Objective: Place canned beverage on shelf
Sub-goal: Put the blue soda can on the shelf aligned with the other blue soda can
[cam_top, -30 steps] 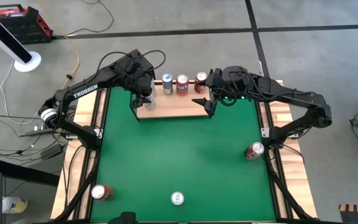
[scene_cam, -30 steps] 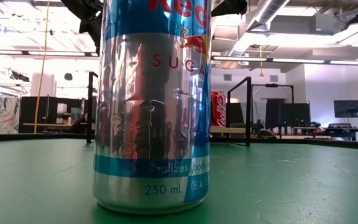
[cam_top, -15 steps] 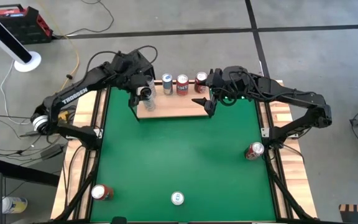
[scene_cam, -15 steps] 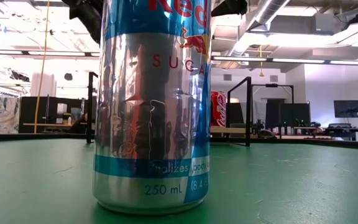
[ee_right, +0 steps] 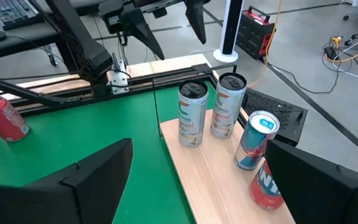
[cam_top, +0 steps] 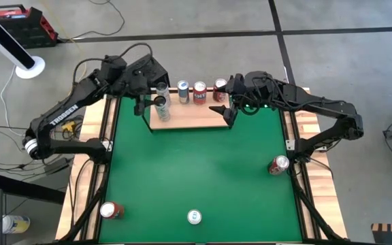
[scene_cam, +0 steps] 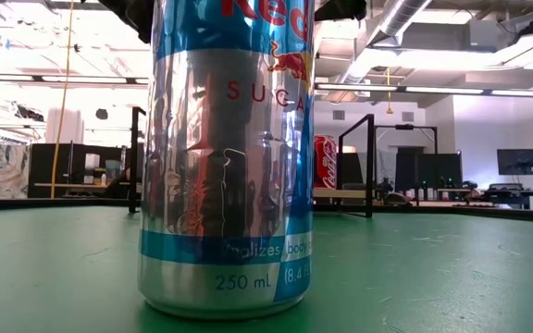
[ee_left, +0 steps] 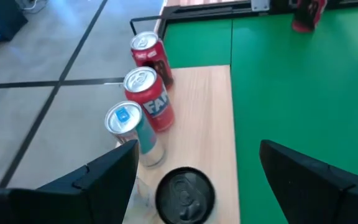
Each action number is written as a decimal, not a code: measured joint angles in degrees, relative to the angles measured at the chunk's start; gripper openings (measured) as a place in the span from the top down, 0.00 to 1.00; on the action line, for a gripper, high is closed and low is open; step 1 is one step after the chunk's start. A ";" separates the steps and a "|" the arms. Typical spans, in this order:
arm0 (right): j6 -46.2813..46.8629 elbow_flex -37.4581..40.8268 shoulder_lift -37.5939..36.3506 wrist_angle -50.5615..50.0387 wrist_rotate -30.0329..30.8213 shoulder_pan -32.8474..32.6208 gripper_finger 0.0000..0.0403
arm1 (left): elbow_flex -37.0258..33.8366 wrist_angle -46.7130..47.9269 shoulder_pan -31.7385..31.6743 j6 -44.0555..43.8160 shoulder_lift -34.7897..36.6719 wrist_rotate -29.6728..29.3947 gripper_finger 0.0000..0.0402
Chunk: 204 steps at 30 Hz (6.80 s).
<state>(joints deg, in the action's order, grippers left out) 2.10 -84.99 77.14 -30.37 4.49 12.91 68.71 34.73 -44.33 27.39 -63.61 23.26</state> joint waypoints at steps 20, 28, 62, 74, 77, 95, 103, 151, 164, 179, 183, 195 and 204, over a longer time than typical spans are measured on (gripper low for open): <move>2.59 0.00 0.00 0.21 0.03 -2.67 0.03 | 0.00 0.03 8.90 -4.09 1.42 -1.61 0.25; 3.41 0.00 0.00 2.02 0.03 -5.20 0.03 | 0.00 0.03 13.81 -6.39 1.41 -1.61 0.27; 12.31 -0.03 13.09 16.70 0.25 -34.48 0.03 | -3.78 19.49 38.11 -22.47 11.95 -3.54 0.28; 20.76 0.00 21.97 14.77 8.01 -42.21 0.03 | -15.37 14.55 40.59 -23.42 20.64 -2.90 0.28; 23.57 0.00 24.50 15.49 7.96 -43.10 0.03 | -16.40 13.45 40.59 -23.06 21.64 -2.66 0.28; 10.46 0.09 29.91 15.44 4.23 -44.67 0.03 | -17.42 10.96 40.56 -20.12 21.60 -2.02 0.28; 0.50 0.00 30.14 15.39 1.59 -43.30 0.03 | -17.42 10.75 40.56 -19.60 21.61 -2.03 0.28; 7.82 -0.13 22.59 13.89 7.21 -35.48 0.34 | -17.40 10.18 40.56 -19.95 21.63 -4.24 0.28; 1.37 -0.11 13.42 5.98 8.75 -18.11 0.34 | -17.40 1.09 40.54 -24.72 21.61 -13.12 0.28; -25.04 -0.19 19.96 12.02 -13.53 5.57 0.34 | -17.40 -10.74 40.55 -33.97 21.56 -33.49 0.28; -27.74 -0.62 23.31 13.39 -17.46 9.33 0.34 | -17.38 -11.75 40.54 -36.04 20.53 -38.02 0.28; -30.80 -10.05 32.16 11.24 -22.03 12.02 0.34 | -17.42 -12.48 40.48 -36.71 14.19 -40.04 0.28; -29.12 -14.82 36.64 9.28 -21.20 11.78 0.34 | -17.35 -15.14 40.43 -34.06 14.23 -38.94 0.28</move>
<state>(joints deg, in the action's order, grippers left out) -27.02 -99.81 113.78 -21.08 -16.71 24.69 51.35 19.59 -3.90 -6.68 -49.38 -15.67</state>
